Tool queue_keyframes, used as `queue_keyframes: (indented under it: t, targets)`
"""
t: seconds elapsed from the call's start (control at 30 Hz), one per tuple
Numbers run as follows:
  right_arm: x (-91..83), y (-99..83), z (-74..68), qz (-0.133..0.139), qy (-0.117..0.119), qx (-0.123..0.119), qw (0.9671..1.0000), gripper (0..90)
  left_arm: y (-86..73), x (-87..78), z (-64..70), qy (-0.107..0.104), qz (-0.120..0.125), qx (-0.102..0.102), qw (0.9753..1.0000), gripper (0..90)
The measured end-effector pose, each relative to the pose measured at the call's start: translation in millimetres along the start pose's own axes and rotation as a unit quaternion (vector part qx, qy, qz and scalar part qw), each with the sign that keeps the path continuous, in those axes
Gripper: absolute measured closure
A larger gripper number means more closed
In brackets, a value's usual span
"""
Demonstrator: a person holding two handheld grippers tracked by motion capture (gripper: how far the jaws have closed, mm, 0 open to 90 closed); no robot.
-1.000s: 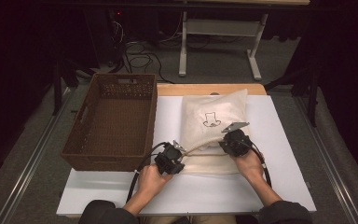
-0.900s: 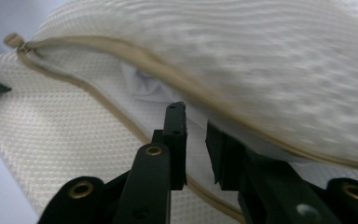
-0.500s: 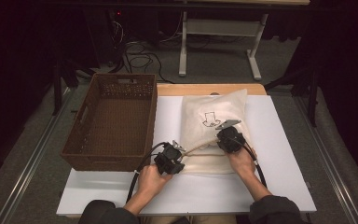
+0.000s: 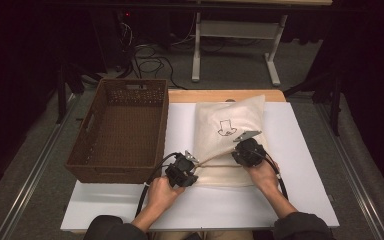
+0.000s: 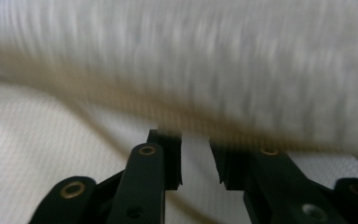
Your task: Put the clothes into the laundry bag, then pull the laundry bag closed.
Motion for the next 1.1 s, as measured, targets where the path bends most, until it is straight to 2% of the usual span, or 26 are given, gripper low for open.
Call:
queue_keyframes:
  t: [0.03, 0.07, 0.1, 0.23, 0.37, 0.5, 0.63, 0.7, 0.83, 1.07, 1.1]
  targets:
    - [-3.5, -4.2, -2.0, -0.002, 0.002, -0.015, 0.9999, 72.2, -0.1, 0.0, 0.1, 0.000, 0.001, -0.001, 1.0000, 81.5]
    - [-5.7, -6.7, -3.5, 0.000, 0.004, -0.017, 0.9999, 71.4, -0.2, 0.2, 0.3, 0.000, 0.005, -0.005, 1.0000, 81.4]
    - [-9.5, -11.5, -5.6, -0.003, 0.012, -0.015, 0.9998, 70.5, -0.4, 0.1, 0.4, -0.001, 0.006, -0.006, 1.0000, 81.2]
    - [-18.3, -25.3, -6.3, -0.008, 0.018, -0.017, 0.9997, 68.1, -0.8, 0.1, 1.1, -0.001, 0.010, -0.008, 0.9999, 79.5]
    - [-25.0, -39.0, -3.8, -0.016, 0.011, -0.019, 0.9996, 66.0, -1.0, -0.1, 1.9, 0.005, 0.008, -0.001, 1.0000, 78.6]
    - [-29.3, -50.5, -2.4, -0.009, 0.018, -0.005, 0.9998, 65.3, -1.2, 0.0, 2.9, 0.010, 0.010, -0.003, 0.9999, 78.5]
    - [-33.5, -64.3, 4.7, -0.012, 0.010, 0.002, 0.9999, 65.7, -0.9, -0.3, 2.6, 0.008, 0.008, -0.003, 0.9999, 78.7]
    - [-35.3, -70.2, 8.3, -0.010, 0.011, 0.016, 0.9998, 65.6, -1.0, -0.5, 3.0, 0.010, 0.009, -0.003, 0.9999, 79.0]
    - [-35.6, -77.9, 10.5, -0.003, 0.011, 0.028, 0.9996, 63.9, -1.4, -0.9, 4.0, 0.014, 0.008, 0.001, 0.9999, 79.6]
    - [-30.2, -90.2, 15.4, -0.022, -0.008, 0.024, 0.9994, 69.9, -2.3, -2.0, 10.4, -0.001, -0.002, 0.007, 1.0000, 81.3]
    - [-30.8, -94.2, 18.4, -0.018, 0.000, 0.037, 0.9991, 72.1, -2.7, -2.1, 14.6, -0.004, -0.006, 0.013, 0.9999, 81.4]
Point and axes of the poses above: each handheld gripper's, and its own axes: x roughly forward along the jaws, y roughly out of its top, z roughly to its right, the point moved 8 cm from there along x, roughly forward along the jaws, and after that the axes turned 2 degrees about y, right-handed, at the moved point
